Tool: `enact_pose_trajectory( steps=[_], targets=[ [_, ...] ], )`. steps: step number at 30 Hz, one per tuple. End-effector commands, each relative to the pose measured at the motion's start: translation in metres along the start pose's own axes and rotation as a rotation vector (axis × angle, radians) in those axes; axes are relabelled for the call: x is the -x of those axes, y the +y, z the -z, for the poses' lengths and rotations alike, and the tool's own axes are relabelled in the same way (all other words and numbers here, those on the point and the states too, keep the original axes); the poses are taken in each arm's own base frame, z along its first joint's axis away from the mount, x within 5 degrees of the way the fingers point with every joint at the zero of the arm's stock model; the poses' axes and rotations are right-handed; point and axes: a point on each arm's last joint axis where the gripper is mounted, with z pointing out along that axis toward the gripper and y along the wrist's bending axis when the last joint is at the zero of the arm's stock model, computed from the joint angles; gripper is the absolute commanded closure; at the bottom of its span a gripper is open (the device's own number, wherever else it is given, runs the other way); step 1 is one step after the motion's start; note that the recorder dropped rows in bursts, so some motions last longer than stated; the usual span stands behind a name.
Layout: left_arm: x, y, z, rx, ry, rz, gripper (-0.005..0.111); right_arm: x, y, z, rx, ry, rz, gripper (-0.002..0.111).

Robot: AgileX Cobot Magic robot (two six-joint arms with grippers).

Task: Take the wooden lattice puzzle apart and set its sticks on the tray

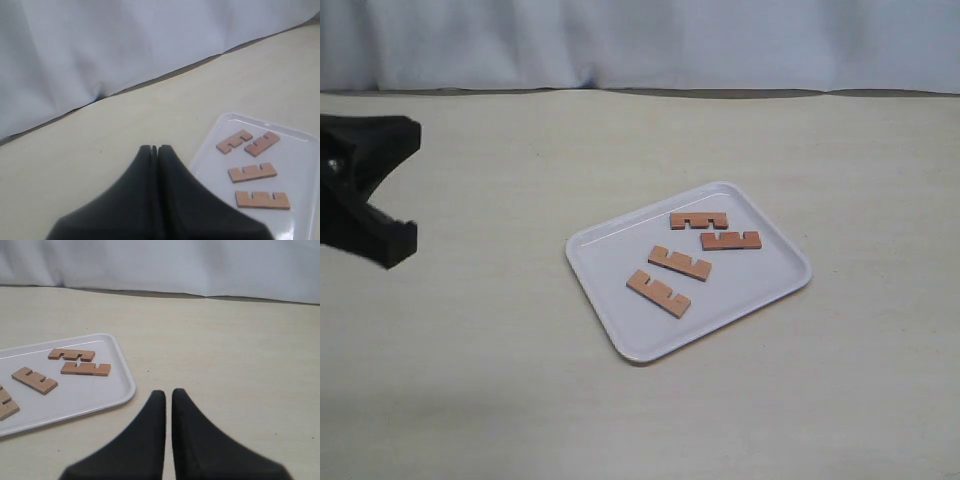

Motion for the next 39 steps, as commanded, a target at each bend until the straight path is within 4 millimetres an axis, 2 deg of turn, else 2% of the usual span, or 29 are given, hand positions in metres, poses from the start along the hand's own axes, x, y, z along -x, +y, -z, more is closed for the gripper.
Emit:
enact_pose_trajectory(
  steps=[1,5,8,9,10,11,23,39],
  targets=[
    [-0.023,-0.002,0.031,0.027,-0.102,-0.111,0.107,0.0,0.0,0.0,-0.004,-0.007,-0.001,0.104],
    [-0.049,-0.003,0.066,0.089,-0.301,-0.178,0.107,0.0,0.0,0.0,-0.004,-0.007,-0.001,0.104],
    [-0.074,-0.003,0.085,0.145,-0.413,-0.188,0.107,0.0,0.0,0.0,-0.004,-0.007,-0.001,0.104],
    [-0.077,-0.002,0.092,0.175,-0.462,-0.186,0.107,0.0,0.0,0.0,-0.004,-0.007,-0.001,0.104],
    [-0.078,-0.002,0.097,0.191,-0.474,-0.183,0.107,0.0,0.0,0.0,-0.004,-0.007,-0.001,0.104],
    [-0.087,-0.003,0.1,0.19,-0.411,-0.173,0.107,0.0,0.0,0.0,-0.004,-0.007,-0.001,0.104],
    [-0.117,0.009,0.096,0.402,-0.119,0.223,0.107,0.001,0.0,0.0,-0.004,-0.011,-0.001,0.104],
    [-0.122,0.007,0.095,0.357,-0.06,0.231,0.107,0.001,0.0,0.0,-0.004,-0.011,-0.001,0.104]
  ],
)
